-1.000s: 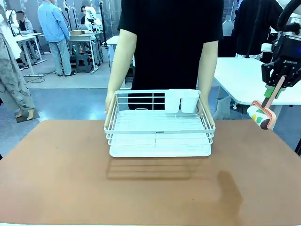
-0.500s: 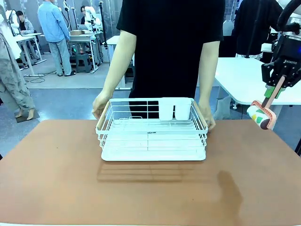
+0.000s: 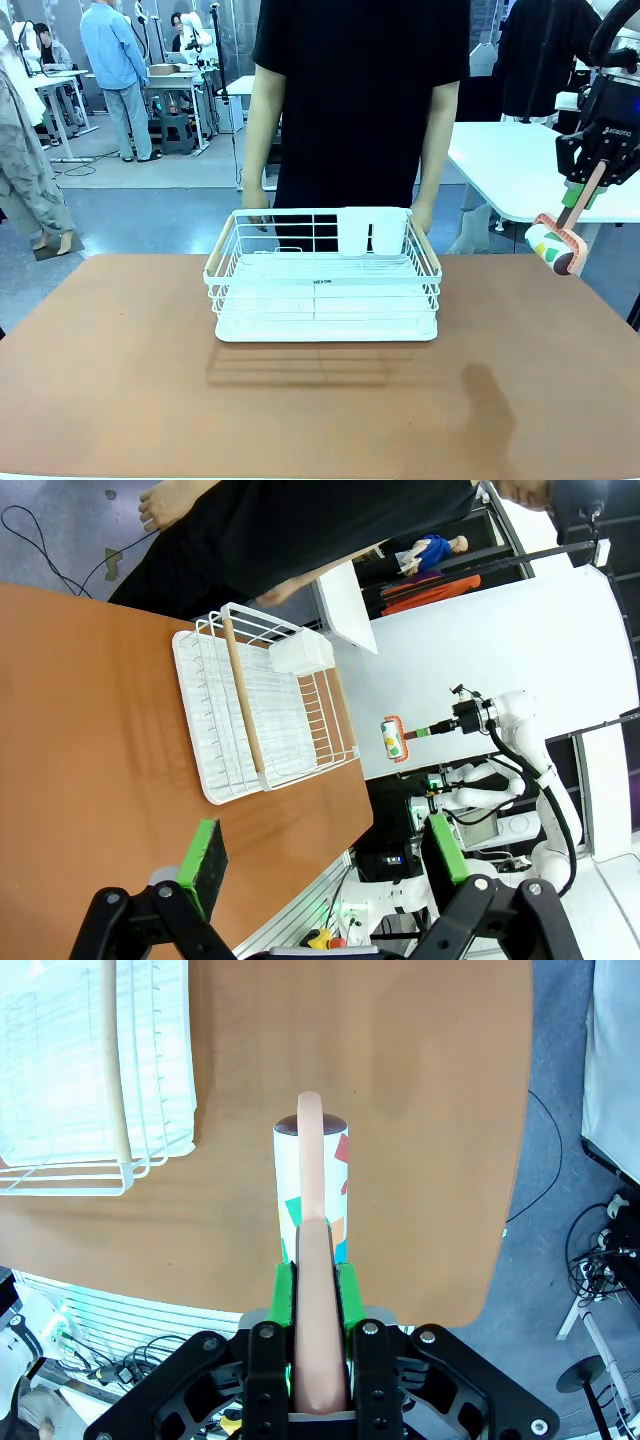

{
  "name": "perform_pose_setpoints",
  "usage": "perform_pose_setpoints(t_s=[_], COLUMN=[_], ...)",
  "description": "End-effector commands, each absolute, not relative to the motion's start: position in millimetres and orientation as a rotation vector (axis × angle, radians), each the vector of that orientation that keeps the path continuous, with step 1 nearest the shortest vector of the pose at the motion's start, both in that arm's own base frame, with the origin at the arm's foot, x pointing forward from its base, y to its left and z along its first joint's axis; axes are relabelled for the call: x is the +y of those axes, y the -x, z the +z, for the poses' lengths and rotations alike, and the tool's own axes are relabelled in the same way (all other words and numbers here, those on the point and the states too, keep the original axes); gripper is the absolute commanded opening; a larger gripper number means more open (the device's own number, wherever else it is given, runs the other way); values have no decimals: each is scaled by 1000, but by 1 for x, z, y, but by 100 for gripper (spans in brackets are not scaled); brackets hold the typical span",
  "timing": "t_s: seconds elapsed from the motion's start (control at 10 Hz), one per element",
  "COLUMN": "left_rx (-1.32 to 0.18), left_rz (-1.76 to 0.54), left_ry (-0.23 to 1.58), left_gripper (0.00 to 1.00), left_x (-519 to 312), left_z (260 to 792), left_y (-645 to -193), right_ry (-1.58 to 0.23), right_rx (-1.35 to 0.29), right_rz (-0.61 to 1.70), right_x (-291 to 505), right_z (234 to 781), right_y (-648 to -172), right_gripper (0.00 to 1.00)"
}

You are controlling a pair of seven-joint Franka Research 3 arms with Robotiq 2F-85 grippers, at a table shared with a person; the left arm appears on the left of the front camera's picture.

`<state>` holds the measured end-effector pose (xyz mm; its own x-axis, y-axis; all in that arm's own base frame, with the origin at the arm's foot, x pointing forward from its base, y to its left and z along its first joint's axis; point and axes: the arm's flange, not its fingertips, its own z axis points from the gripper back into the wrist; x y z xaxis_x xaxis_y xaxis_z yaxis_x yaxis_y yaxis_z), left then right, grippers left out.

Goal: Clean the table.
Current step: Place the Lint Roller down when the Dish drying rack is positioned in the middle of the table.

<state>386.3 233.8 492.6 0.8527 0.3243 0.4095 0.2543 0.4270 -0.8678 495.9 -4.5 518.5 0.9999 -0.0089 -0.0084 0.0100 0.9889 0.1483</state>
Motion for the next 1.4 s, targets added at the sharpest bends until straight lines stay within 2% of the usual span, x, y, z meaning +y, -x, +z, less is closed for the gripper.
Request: perform_pose_setpoints(t_s=[0.0,0.5,0.7,0.8,1.0,1.1,1.3], left_rx=[-591,-591,-591,-591,-591,-591,-591], left_rz=[39,39,39,39,39,39,39], left_ry=[1165,1165,1165,1165,1165,1165,1165], left_gripper=[100,100,100,100,100,100,100], left_x=[235,235,235,235,235,235,235], left_z=[495,495,495,495,495,495,495], left_y=[-385,-385,-385,-385,-385,-385,-385], right_ry=[-156,-149,-346,-367,-301,-390,-392], right_rx=[13,8,-116,-23,-131,-169,-243], right_rz=[-11,-9,-1098,-1215,-1485,-1544,-1574], right_x=[-3,-4,-12,-14,-8,-2,-2], right_z=[521,518,527,521,506,500,475], right_y=[-497,-496,-545,-554,-559,-560,-552], right_gripper=[21,21,21,21,21,21,21])
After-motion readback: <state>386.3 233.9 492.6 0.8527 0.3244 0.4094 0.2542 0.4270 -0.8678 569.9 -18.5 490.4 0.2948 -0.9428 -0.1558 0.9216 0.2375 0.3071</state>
